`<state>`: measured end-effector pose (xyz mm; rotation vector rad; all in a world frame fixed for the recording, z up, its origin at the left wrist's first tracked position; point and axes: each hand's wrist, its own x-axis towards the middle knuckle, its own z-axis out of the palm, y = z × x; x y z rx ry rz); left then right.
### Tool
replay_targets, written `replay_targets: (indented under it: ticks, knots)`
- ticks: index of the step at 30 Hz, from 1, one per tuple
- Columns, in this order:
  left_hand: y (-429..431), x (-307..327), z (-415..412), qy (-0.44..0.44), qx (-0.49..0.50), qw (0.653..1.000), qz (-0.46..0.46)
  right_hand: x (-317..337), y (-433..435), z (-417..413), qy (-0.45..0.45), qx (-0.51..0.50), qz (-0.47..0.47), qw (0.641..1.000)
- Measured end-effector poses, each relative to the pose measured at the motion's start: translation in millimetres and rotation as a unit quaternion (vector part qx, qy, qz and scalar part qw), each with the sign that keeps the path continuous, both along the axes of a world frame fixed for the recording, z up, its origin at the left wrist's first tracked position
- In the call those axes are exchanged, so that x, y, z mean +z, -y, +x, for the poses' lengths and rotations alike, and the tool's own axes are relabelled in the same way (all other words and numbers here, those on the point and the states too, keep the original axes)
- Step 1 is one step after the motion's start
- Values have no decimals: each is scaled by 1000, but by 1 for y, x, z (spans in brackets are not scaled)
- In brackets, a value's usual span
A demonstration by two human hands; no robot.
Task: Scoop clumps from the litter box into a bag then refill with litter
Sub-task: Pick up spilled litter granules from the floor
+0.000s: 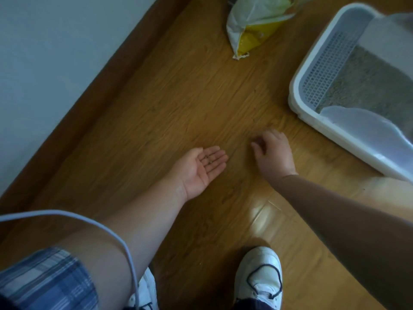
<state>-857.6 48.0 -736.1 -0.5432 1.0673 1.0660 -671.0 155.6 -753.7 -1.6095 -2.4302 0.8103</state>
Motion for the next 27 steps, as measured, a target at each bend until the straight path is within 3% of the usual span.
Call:
replay_targets:
  ticks: [4, 11, 19, 23, 27]
  knots:
    - [-6, 2, 2, -1, -4, 1000, -2, 1, -19, 7, 31, -39, 1, 999]
    - [-16, 6, 13, -8, -15, 1000, 2, -10, -29, 3, 50, -2, 10, 999]
    - [-40, 5, 14, -18, -5, 1000, 7, -4, -54, -18, -49, -31, -17, 998]
    - [-46, 6, 8, -26, -4, 1000, 6, -2, -61, -28, -2, 8, -60, 998]
    - [-41, 6, 0, -23, 12, 1000, 10, -14, -33, -19, 43, 92, -24, 995]
